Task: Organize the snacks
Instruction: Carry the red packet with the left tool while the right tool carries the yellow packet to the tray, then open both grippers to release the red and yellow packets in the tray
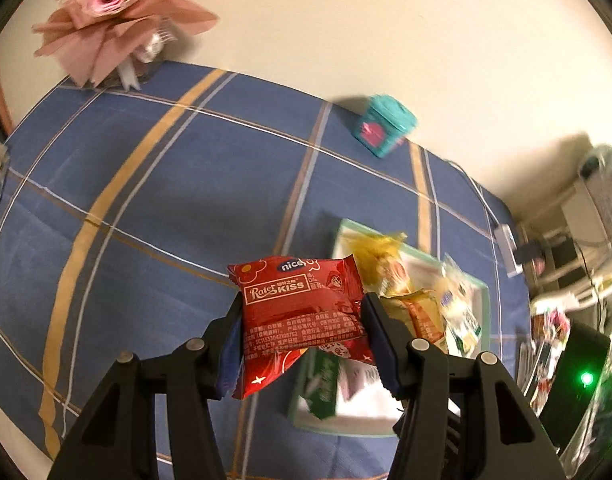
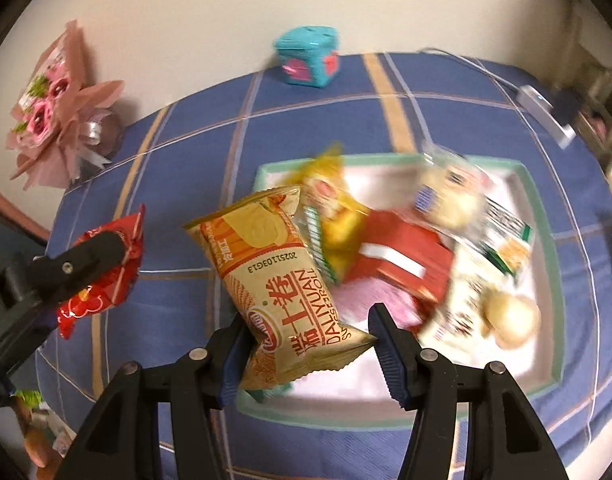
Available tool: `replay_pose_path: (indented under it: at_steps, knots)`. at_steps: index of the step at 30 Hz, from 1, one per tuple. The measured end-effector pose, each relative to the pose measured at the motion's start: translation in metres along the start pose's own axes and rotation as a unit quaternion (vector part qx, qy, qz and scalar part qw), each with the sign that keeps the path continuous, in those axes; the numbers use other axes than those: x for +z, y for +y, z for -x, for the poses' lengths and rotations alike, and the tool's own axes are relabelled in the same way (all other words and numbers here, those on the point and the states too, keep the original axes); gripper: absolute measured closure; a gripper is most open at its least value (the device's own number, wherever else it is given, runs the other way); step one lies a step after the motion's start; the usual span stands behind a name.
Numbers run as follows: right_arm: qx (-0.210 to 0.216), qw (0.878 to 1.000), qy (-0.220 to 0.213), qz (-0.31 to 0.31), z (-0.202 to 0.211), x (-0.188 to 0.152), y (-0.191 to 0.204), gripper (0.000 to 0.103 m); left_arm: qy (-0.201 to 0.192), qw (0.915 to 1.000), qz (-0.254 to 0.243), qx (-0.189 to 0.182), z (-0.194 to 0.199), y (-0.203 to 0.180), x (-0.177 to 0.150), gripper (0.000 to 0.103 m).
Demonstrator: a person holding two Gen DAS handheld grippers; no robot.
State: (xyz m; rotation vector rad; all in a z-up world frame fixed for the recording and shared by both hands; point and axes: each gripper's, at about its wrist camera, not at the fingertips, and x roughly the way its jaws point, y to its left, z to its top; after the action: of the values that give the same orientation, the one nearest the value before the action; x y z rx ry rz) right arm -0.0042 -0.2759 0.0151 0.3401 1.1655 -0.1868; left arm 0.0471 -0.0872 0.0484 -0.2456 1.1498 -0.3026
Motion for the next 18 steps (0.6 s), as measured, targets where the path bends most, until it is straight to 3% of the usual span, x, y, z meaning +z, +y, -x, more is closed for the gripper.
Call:
replay_pose_path:
  at_steps: [5, 11, 18]
  knots:
    - [-0.04, 0.998, 0.01, -0.04, 0.001, -0.01, -0.036, 0.043, 0.026, 0.9985, -0.047, -0.005, -0.011, -0.033, -0.024, 0.046]
    - [-0.054, 0.995, 0.038, -0.075, -0.007, -0.018, -0.07, 0.043, 0.056, 0.9932, -0.102, -0.002, -0.029, -0.073, -0.047, 0.046]
    - [-0.062, 0.993, 0.053, -0.084, -0.013, -0.022, -0.085, 0.04, 0.097, 0.9913, -0.088, -0.012, -0.052, -0.079, -0.054, 0.041]
